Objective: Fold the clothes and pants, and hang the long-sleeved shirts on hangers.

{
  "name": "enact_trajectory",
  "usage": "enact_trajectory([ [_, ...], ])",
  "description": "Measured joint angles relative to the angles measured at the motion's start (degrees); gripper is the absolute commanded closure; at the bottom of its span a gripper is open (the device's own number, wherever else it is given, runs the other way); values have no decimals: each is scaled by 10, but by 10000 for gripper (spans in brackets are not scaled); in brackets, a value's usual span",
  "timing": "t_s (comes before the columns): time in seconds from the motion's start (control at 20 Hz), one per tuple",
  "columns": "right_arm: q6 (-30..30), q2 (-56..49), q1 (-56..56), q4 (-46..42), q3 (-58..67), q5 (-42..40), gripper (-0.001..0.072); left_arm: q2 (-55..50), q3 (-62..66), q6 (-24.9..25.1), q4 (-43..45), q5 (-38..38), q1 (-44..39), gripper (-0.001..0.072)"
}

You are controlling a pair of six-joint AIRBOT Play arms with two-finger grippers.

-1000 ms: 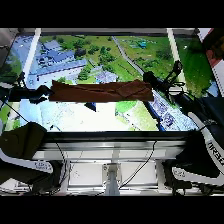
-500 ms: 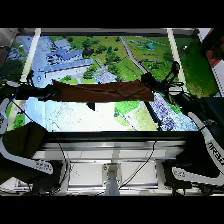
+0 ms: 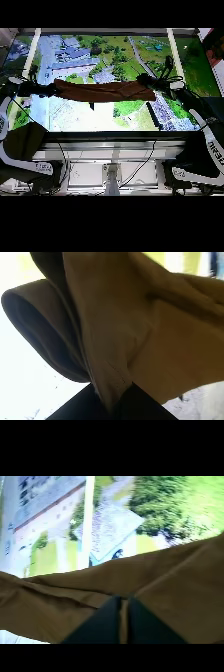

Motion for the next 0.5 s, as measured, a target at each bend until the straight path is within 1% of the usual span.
enact_trajectory([
  [0.15, -8, -1, 30, -2, 38, 15, 696, 58, 0, 2, -21, -38, -2, 680],
  [0.3, -8, -16, 77, -6, 77, 7, 697, 113, 0, -19, -44, -84, -2, 680],
  [0.35, -2, -30, 97, -9, 95, 5, 697, 130, 0, -31, -52, -95, -2, 680],
  [0.5, 29, -85, 148, -21, 141, 0, 697, 172, 0, -45, -86, -115, -2, 680],
])
